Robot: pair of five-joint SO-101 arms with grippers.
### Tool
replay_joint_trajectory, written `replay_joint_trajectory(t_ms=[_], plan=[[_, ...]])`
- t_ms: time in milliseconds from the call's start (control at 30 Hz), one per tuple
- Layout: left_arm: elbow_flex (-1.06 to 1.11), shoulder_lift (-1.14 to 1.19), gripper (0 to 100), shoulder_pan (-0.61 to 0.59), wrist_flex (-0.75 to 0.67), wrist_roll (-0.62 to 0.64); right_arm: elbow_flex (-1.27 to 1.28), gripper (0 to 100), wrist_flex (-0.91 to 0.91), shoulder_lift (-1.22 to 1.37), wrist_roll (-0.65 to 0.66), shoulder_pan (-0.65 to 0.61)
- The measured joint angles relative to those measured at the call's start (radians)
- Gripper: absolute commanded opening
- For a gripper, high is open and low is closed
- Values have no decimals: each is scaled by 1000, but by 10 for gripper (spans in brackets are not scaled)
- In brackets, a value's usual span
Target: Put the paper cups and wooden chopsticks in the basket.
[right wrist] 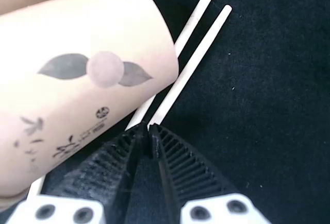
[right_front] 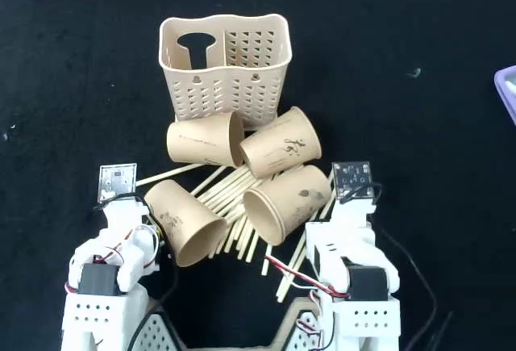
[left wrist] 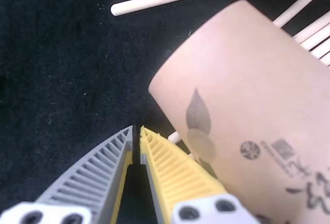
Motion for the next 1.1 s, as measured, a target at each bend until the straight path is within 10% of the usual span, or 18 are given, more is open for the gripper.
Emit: replay_joint_trajectory(t_ms=[633, 1100], plan=[[0, 0, 30, 0, 0, 0, -25, 12, -80, 0, 71, -11], [0, 0, 30, 0, 0, 0, -721, 183, 60, 0, 351, -2]])
